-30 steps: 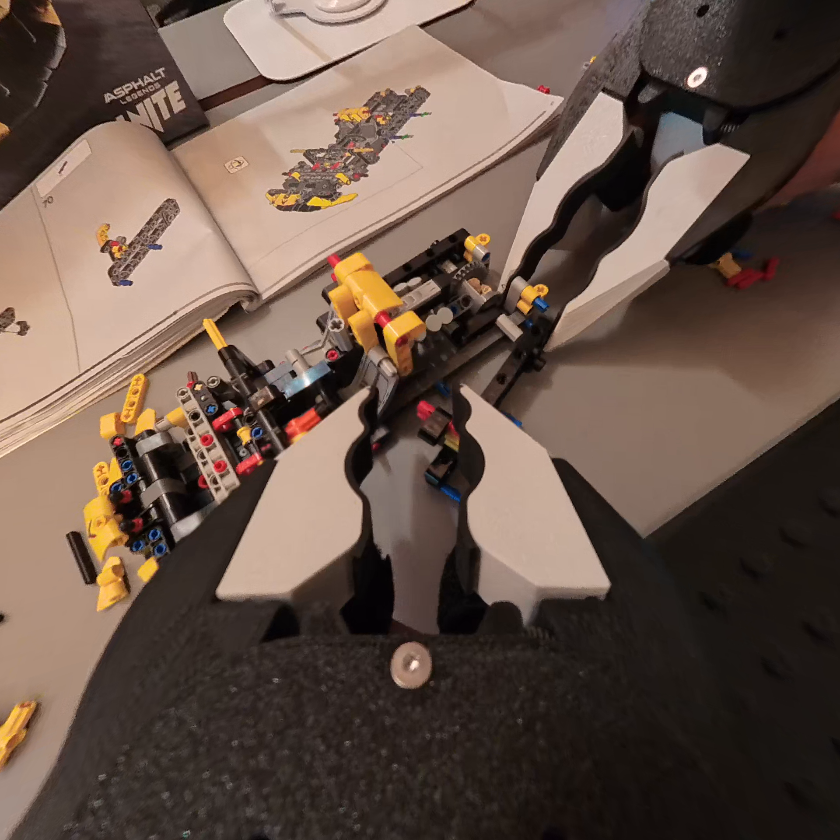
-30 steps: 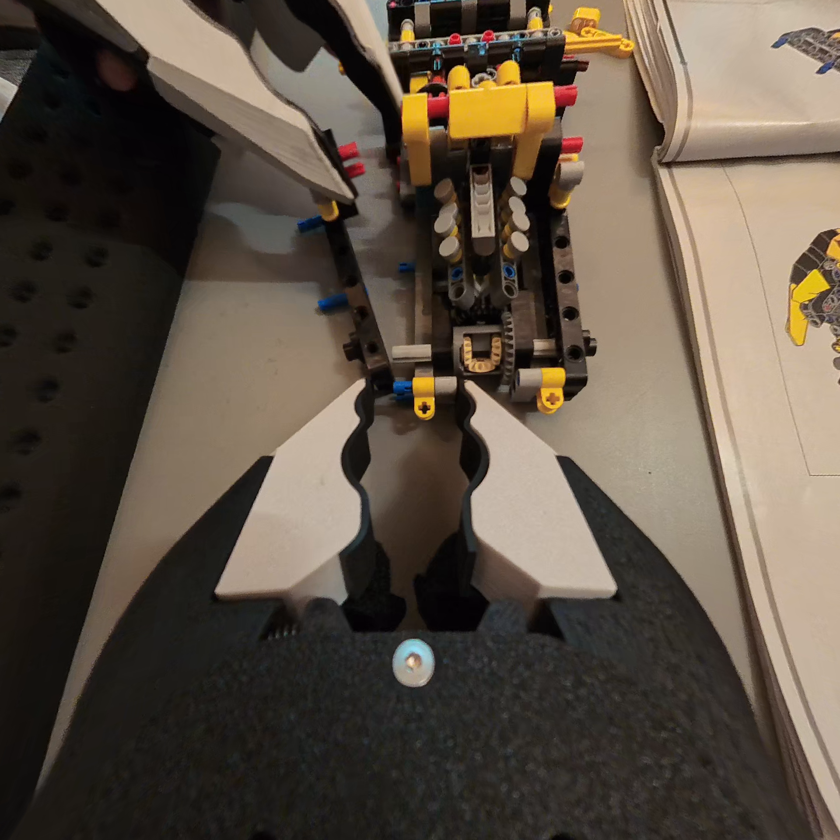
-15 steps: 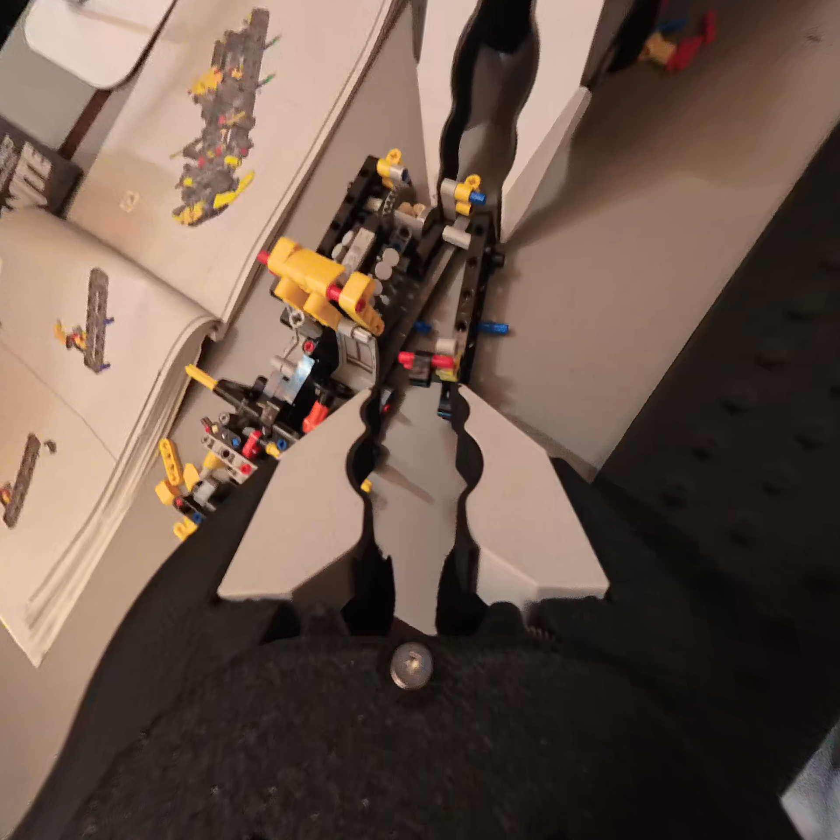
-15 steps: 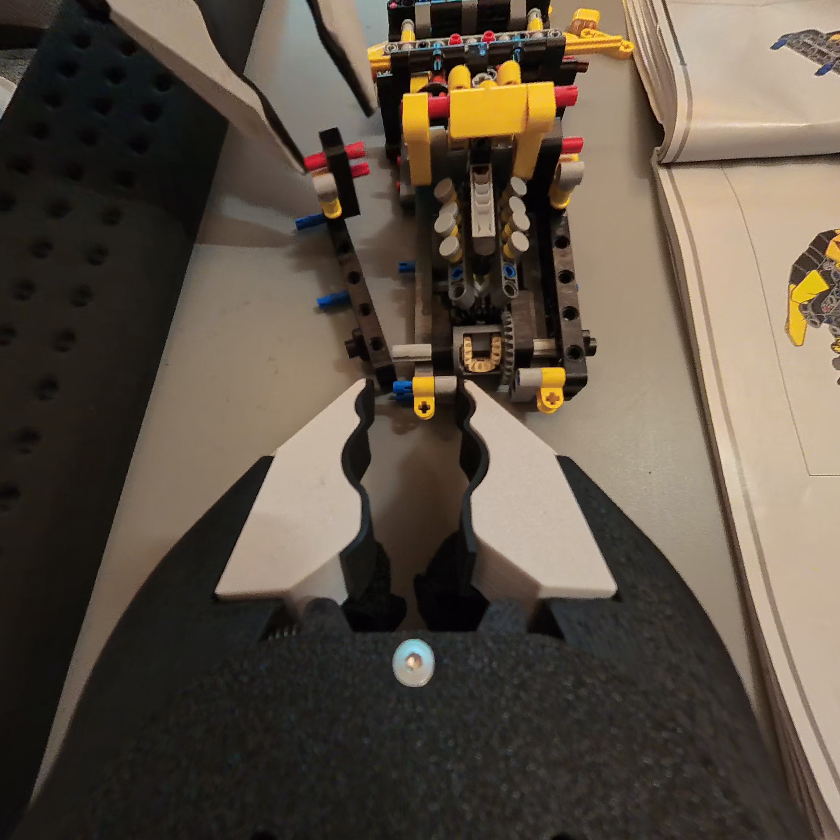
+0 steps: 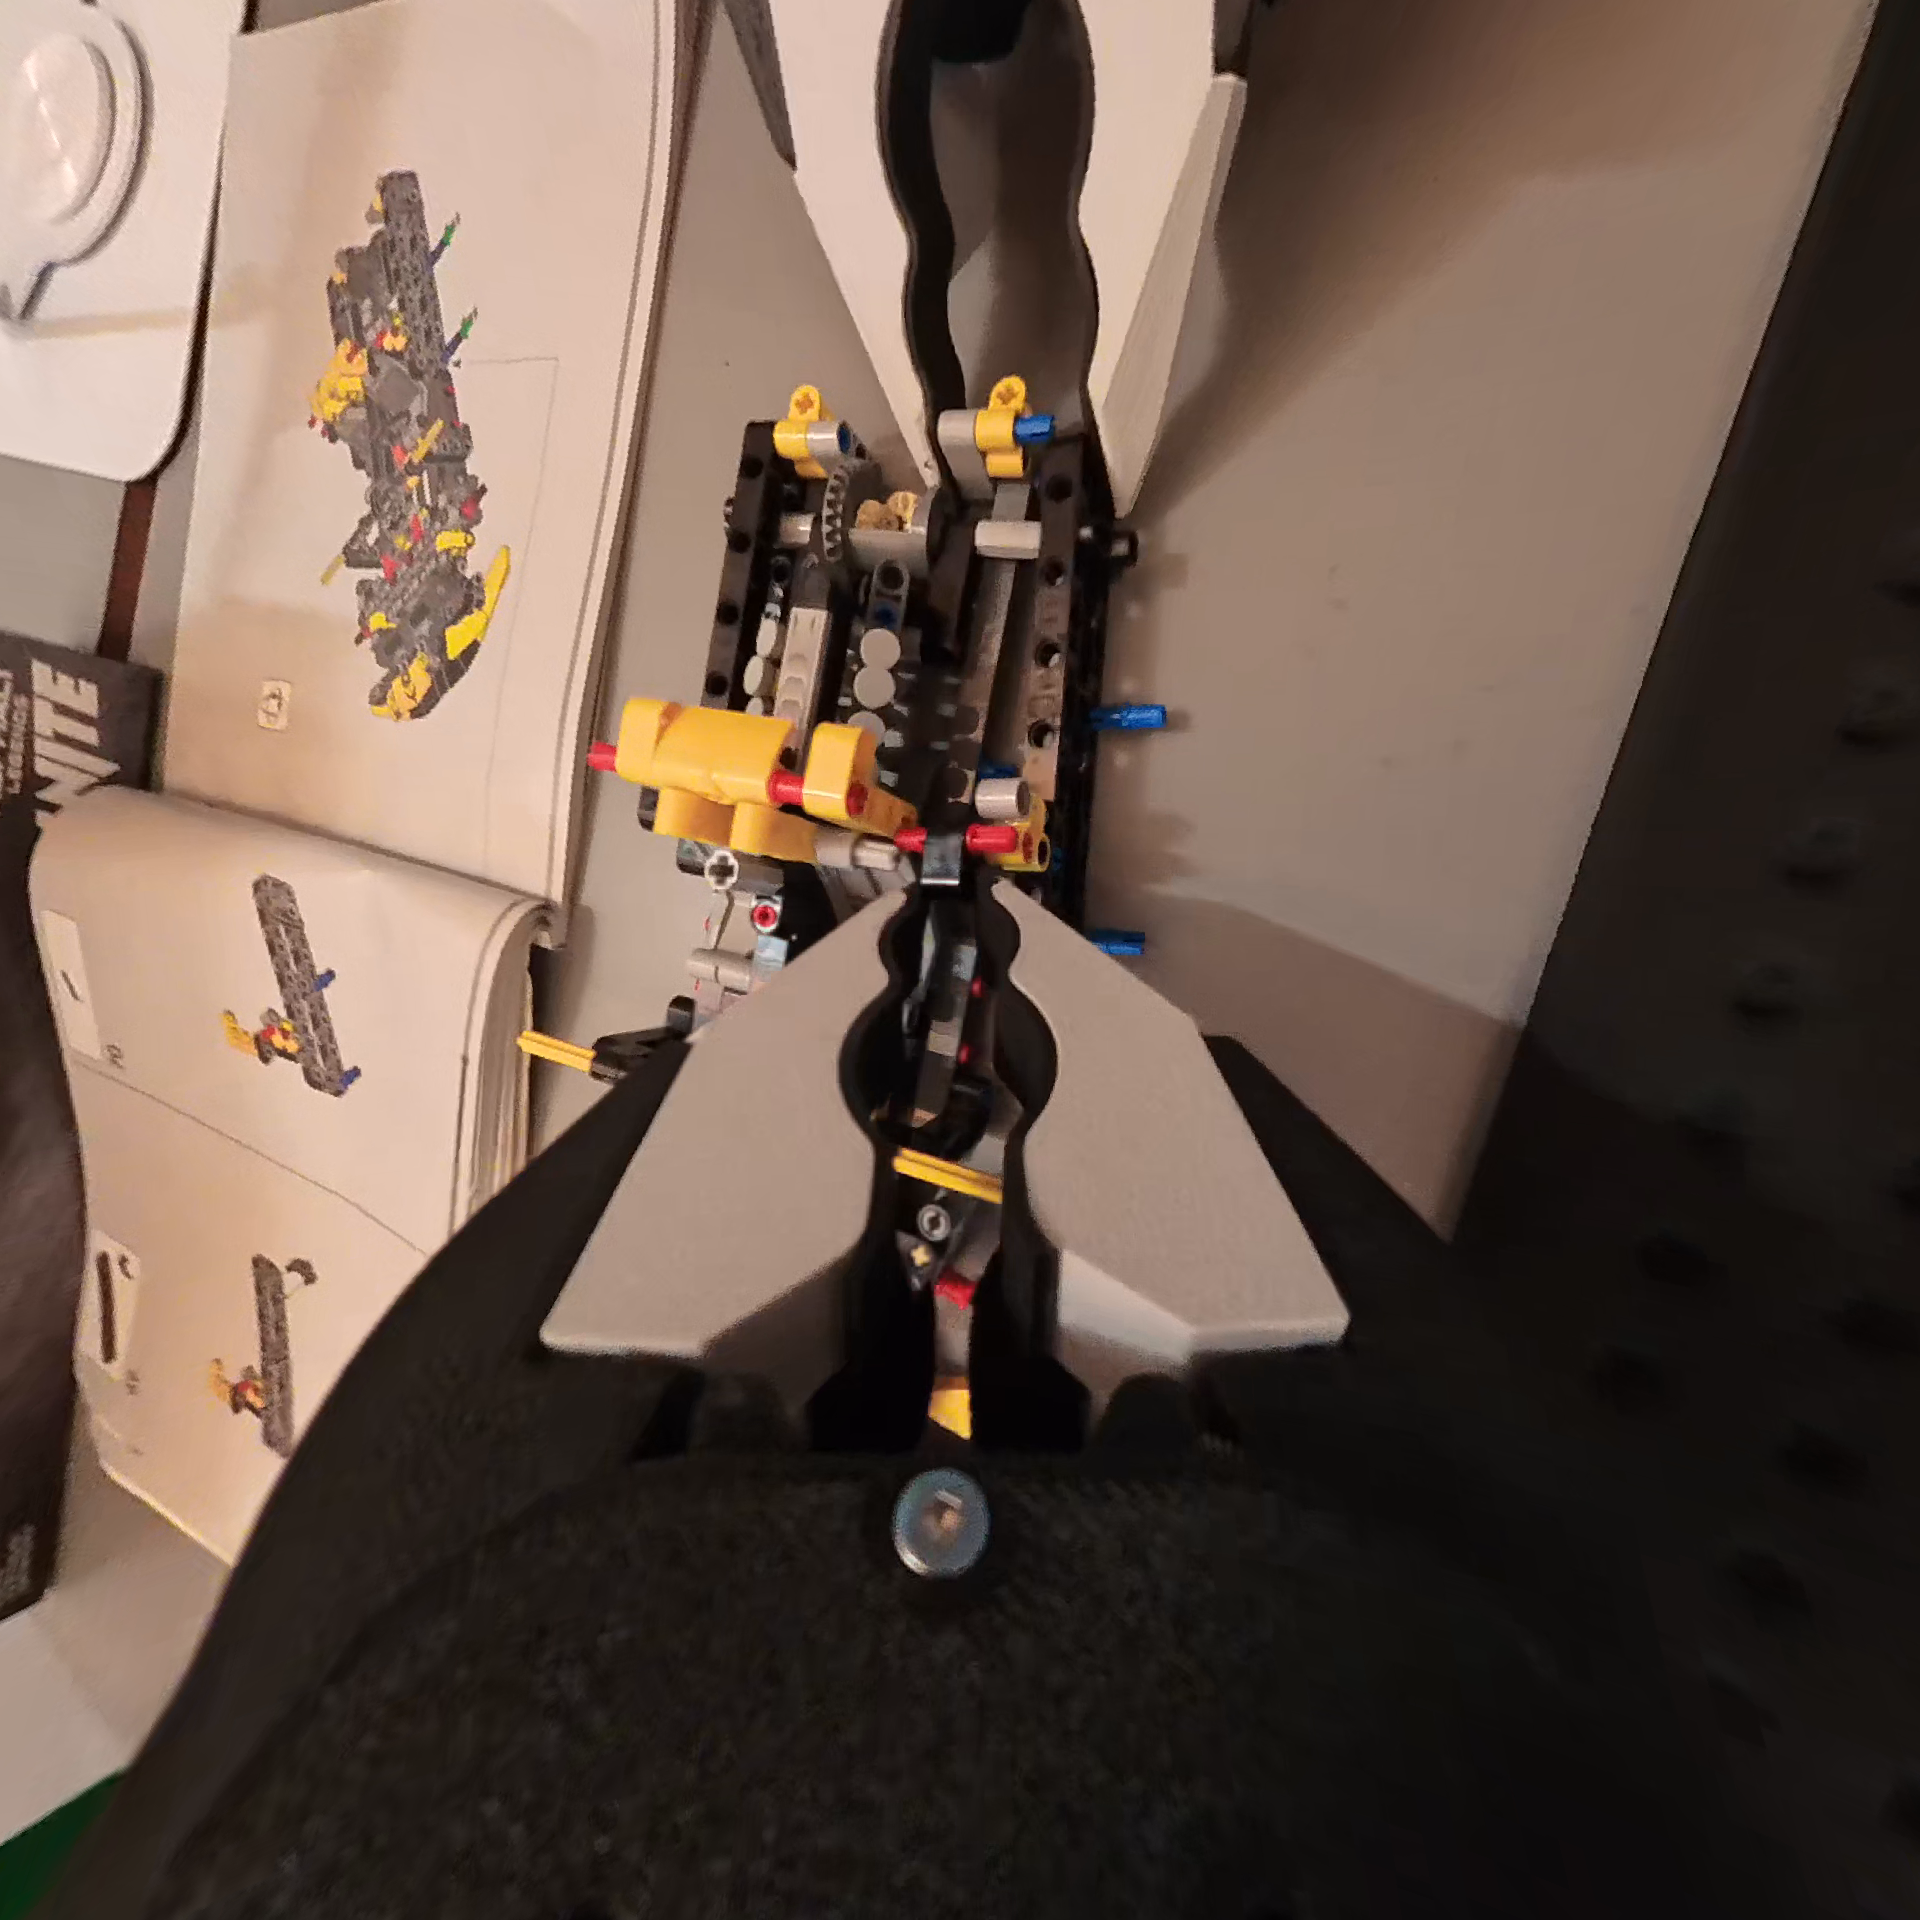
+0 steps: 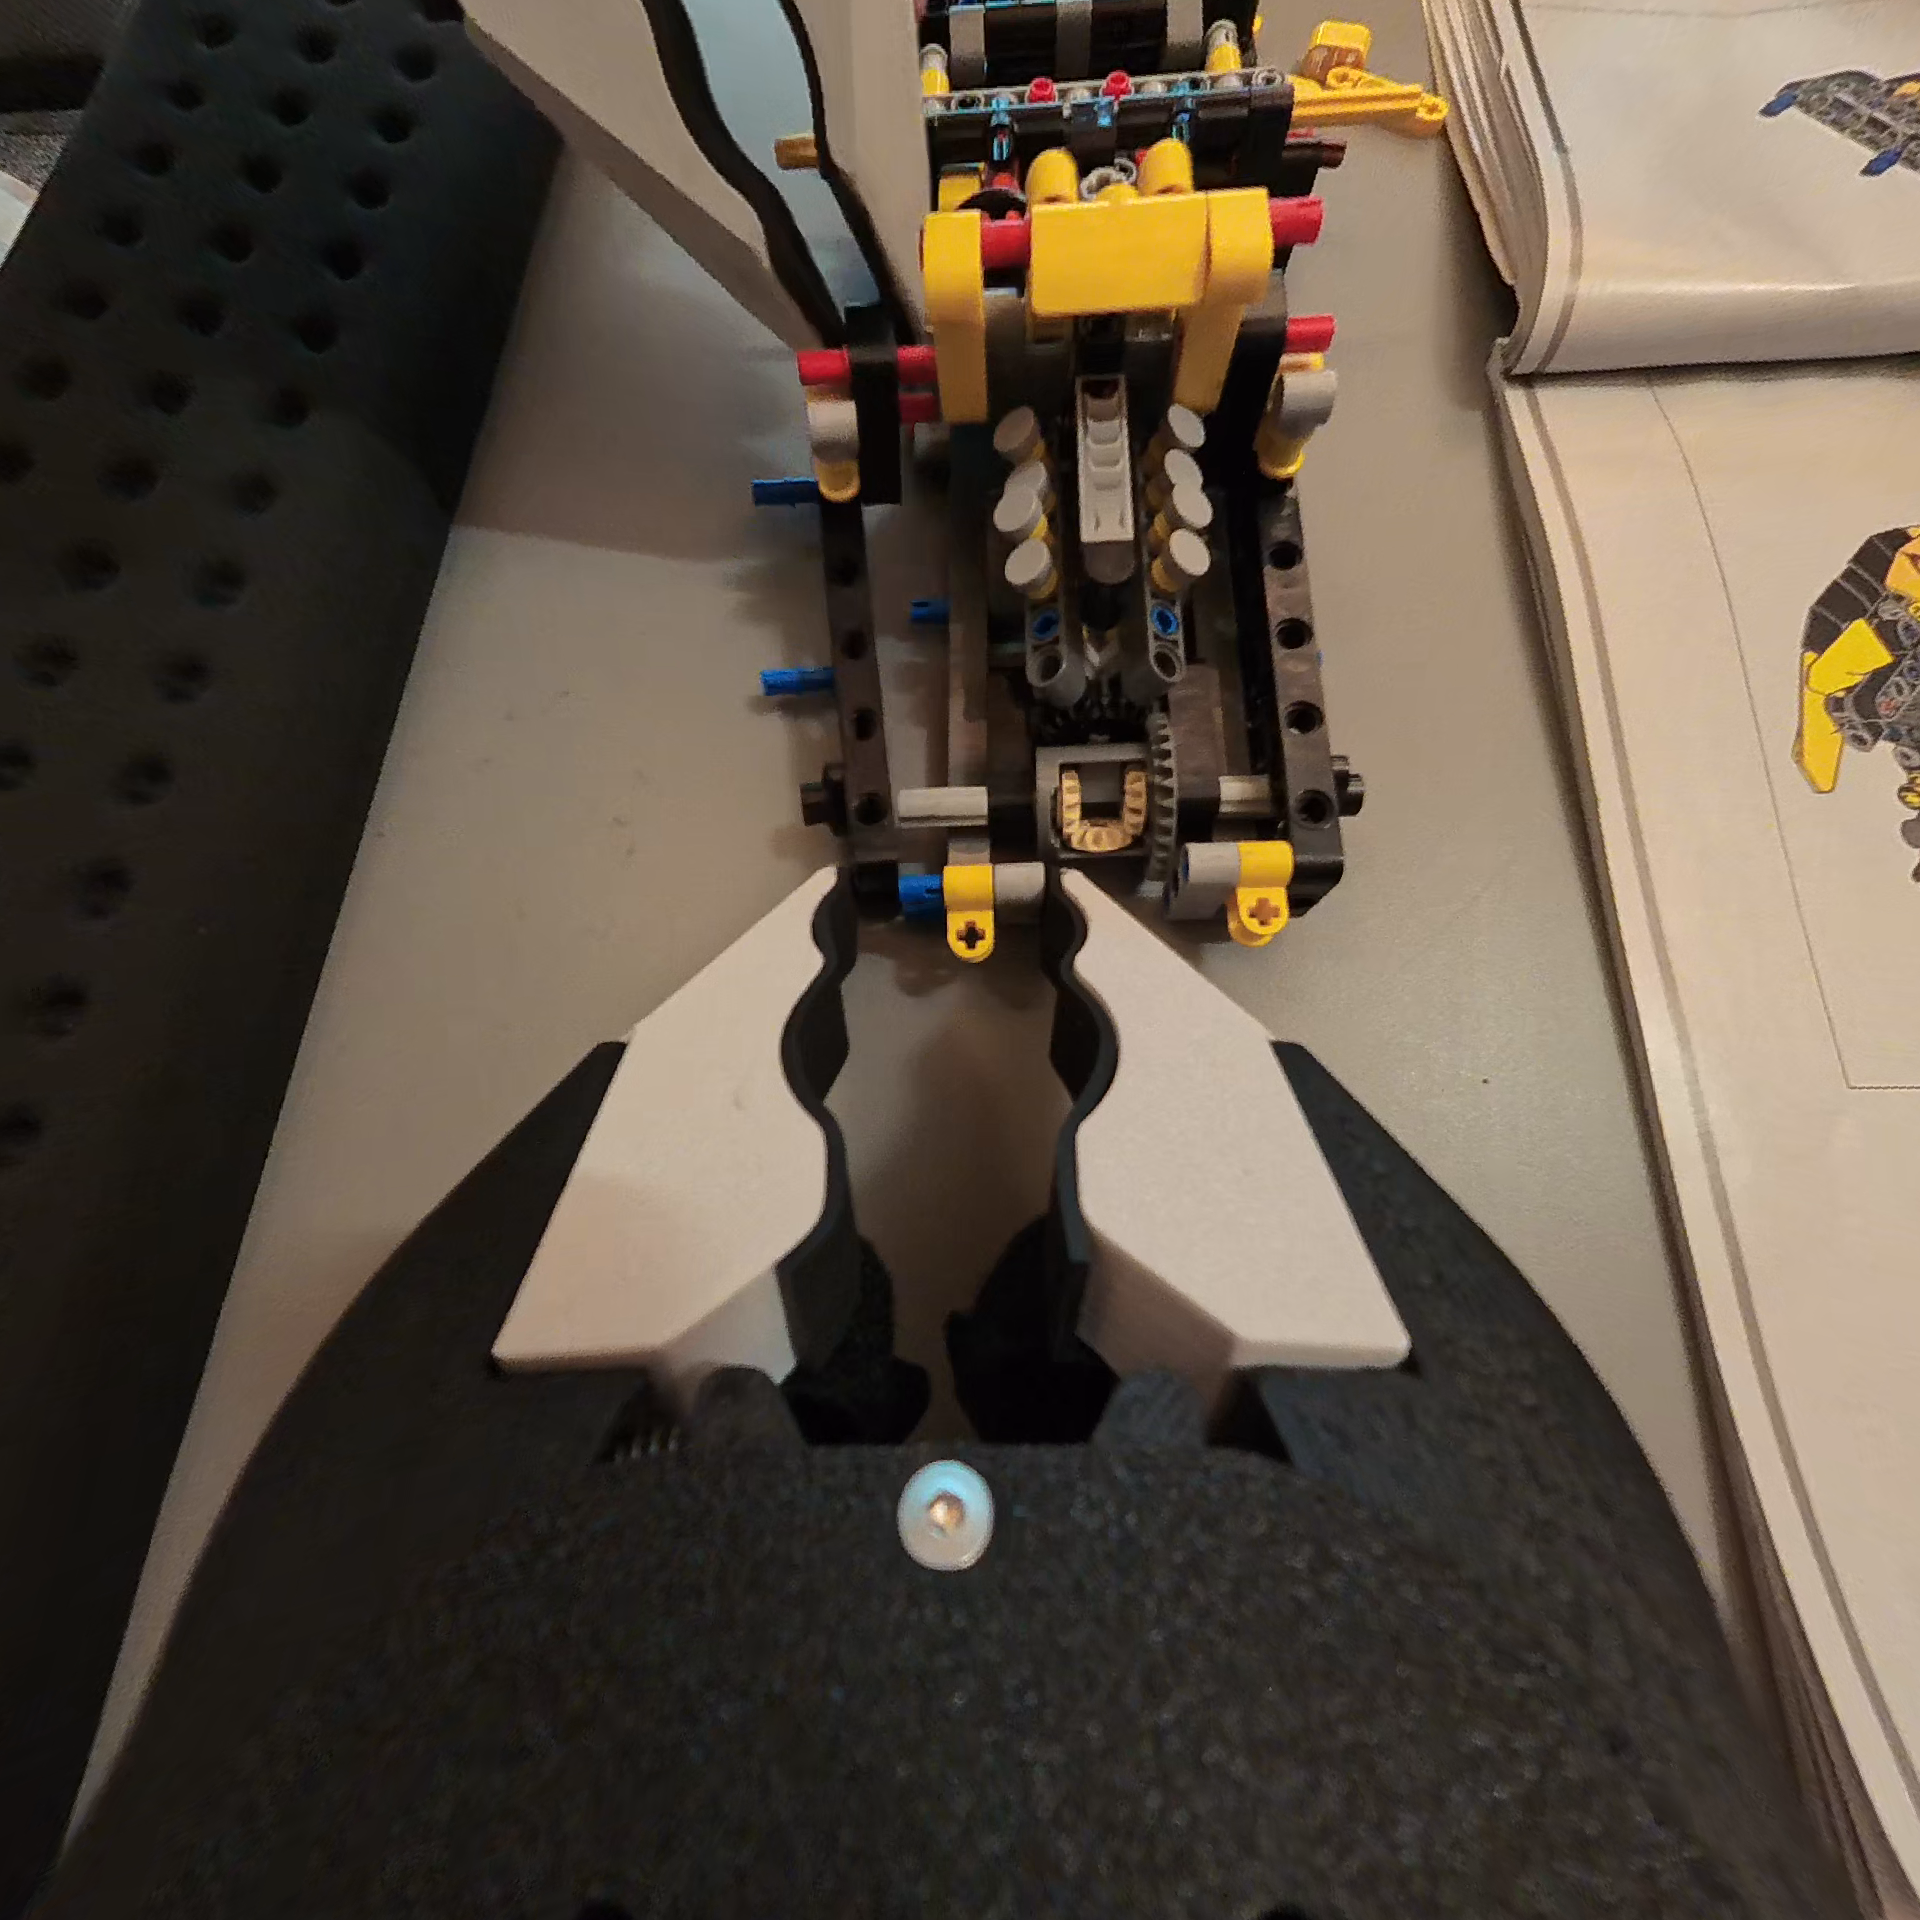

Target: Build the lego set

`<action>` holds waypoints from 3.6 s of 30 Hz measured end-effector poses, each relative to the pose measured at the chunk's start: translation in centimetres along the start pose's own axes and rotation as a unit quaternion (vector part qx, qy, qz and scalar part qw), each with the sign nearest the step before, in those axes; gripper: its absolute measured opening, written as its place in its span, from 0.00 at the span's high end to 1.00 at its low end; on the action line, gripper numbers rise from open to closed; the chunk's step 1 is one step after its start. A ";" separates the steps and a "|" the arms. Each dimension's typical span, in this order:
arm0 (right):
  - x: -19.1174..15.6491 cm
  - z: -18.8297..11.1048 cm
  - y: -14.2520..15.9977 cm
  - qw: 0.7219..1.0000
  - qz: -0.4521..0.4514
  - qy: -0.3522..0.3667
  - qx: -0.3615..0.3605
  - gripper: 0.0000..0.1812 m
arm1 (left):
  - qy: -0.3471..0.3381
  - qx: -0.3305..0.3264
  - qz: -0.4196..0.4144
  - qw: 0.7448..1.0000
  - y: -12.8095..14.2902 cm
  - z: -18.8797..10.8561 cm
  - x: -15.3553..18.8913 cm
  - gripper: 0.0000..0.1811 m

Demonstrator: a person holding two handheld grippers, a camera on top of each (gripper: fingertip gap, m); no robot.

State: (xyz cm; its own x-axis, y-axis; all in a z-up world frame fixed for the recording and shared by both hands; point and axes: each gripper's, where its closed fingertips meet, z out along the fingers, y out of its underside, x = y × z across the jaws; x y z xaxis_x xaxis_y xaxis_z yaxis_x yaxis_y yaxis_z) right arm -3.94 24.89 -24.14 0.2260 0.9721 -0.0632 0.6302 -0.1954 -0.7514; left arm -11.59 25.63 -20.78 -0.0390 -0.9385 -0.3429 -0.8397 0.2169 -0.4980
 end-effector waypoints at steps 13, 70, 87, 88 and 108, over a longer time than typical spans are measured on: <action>0.0 0.0 0.0 1.000 0.001 -0.002 0.000 0.81 | -0.023 -0.002 0.041 0.999 -0.3 -0.3 -0.2 0.95; 0.2 2.4 -8.3 0.994 -0.010 0.060 0.096 0.82 | -0.030 -0.004 0.058 0.998 0.2 0.1 -1.4 0.95; 0.4 3.4 -8.6 0.991 0.034 0.043 0.120 0.84 | -0.023 -0.004 0.033 0.999 0.4 0.3 -1.6 0.95; 0.4 3.5 -8.6 0.991 0.036 0.044 0.122 0.83 | -0.023 -0.004 0.031 0.999 0.4 0.3 -1.6 0.95; -0.8 0.7 -8.1 0.986 0.043 0.000 0.164 0.80 | -0.062 0.006 0.004 0.998 0.3 0.3 -1.6 0.95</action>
State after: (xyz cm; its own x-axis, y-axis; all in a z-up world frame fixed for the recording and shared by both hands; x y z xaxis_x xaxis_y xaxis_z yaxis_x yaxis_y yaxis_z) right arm -9.78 25.84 -18.45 0.2682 0.9536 -0.1364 0.3353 -0.2252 -0.9148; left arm -11.60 27.27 -20.64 0.0218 -0.8961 -0.4433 -0.8332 0.2287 -0.5034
